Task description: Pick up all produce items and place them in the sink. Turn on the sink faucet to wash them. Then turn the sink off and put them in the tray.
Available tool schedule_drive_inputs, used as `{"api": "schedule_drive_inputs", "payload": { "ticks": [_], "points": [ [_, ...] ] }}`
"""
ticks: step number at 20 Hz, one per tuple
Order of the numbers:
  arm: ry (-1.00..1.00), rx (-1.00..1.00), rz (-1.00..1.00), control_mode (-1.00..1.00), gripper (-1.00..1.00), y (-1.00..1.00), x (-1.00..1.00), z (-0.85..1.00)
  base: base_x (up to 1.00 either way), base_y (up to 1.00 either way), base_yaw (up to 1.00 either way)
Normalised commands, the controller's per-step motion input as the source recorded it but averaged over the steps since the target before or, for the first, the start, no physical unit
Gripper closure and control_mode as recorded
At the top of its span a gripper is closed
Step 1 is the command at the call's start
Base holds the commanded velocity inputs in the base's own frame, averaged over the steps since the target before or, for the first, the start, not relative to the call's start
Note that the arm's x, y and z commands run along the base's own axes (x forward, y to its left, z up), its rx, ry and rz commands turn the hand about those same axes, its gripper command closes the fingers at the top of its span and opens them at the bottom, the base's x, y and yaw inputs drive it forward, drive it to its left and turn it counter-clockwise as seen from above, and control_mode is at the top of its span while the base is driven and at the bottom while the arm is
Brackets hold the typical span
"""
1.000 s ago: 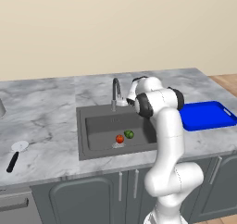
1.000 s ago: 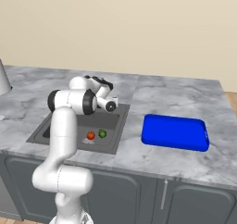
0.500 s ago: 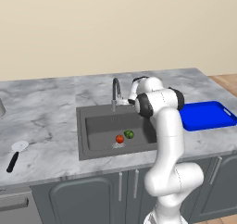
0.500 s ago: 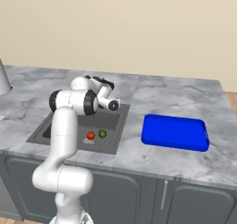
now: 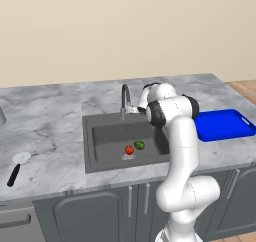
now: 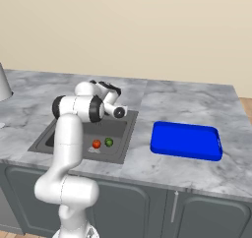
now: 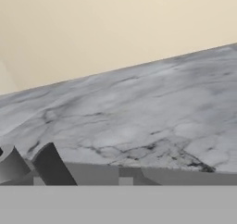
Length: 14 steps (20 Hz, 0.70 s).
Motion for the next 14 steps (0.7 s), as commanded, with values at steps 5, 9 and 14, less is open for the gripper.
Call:
{"api": "schedule_drive_inputs", "payload": {
  "ticks": [5,9,14],
  "points": [
    [0.02,0.04,-0.08,-1.0,1.0,-0.52,0.0,-0.13,0.0,0.0,0.0],
    [0.05,0.04,-0.06,-1.0,1.0,-0.6,0.0,-0.17,0.0,0.0,0.0],
    [0.07,0.05,-0.05,-1.0,1.0,-0.63,0.0,-0.24,0.0,0.0,0.0]
  ]
}}
